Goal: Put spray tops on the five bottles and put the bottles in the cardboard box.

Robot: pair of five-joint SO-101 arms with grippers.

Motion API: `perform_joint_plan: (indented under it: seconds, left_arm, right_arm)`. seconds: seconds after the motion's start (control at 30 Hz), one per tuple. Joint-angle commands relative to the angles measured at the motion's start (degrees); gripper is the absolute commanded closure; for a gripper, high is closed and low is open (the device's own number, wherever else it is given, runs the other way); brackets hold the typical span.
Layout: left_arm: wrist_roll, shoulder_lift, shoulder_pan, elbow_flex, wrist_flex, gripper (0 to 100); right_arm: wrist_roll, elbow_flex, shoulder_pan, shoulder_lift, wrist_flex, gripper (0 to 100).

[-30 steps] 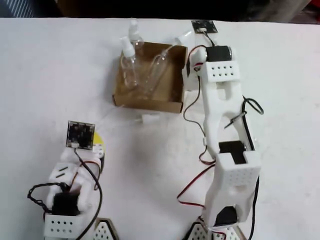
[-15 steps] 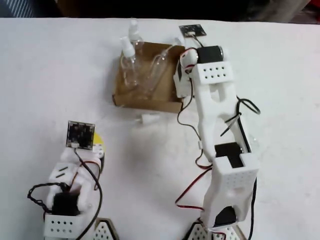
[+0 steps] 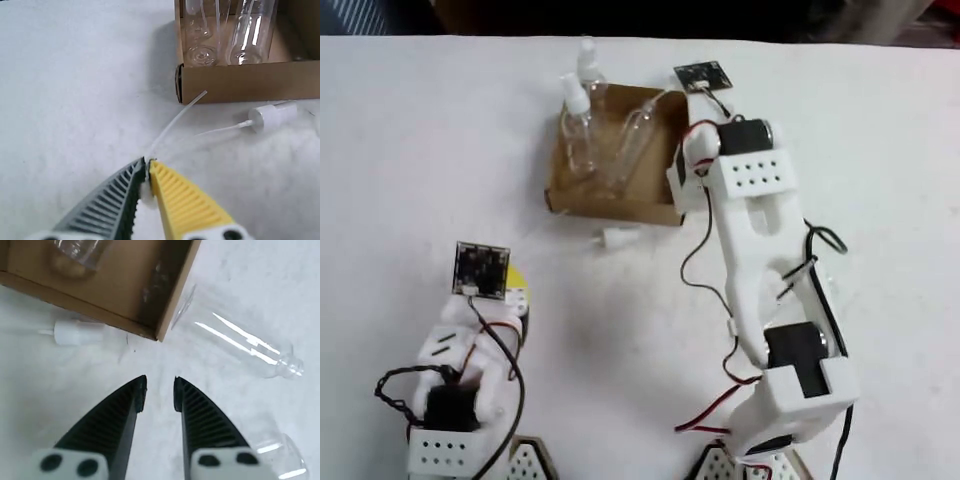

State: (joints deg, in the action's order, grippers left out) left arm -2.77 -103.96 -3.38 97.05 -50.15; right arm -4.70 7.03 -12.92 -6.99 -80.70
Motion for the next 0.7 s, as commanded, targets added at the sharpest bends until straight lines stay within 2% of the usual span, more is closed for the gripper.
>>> perform_joint_plan:
  seconds: [0.0,0.07,0.27,0.67]
  left_arm:
    - [-0.6,-0.8,-0.6,-0.1,-0.1,98]
    - [-0.6,-0.8,-0.6,-0.1,-0.1,98]
    - [-0.6,-0.8,-0.6,-0.1,-0.1,98]
    - [-0.6,-0.8,-0.6,-0.1,0.0,98]
  right_arm:
    - [-3.0,-1.4,0.0,2.1,6.9,93.8]
    - [-5.5,-1.4,-0.3,0.2,8.7,93.8]
    - [-6.2,-1.1,0.1,-5.2,15.9,93.7]
    - [-6.2,10.5,0.1,-19.3,16.0,93.8]
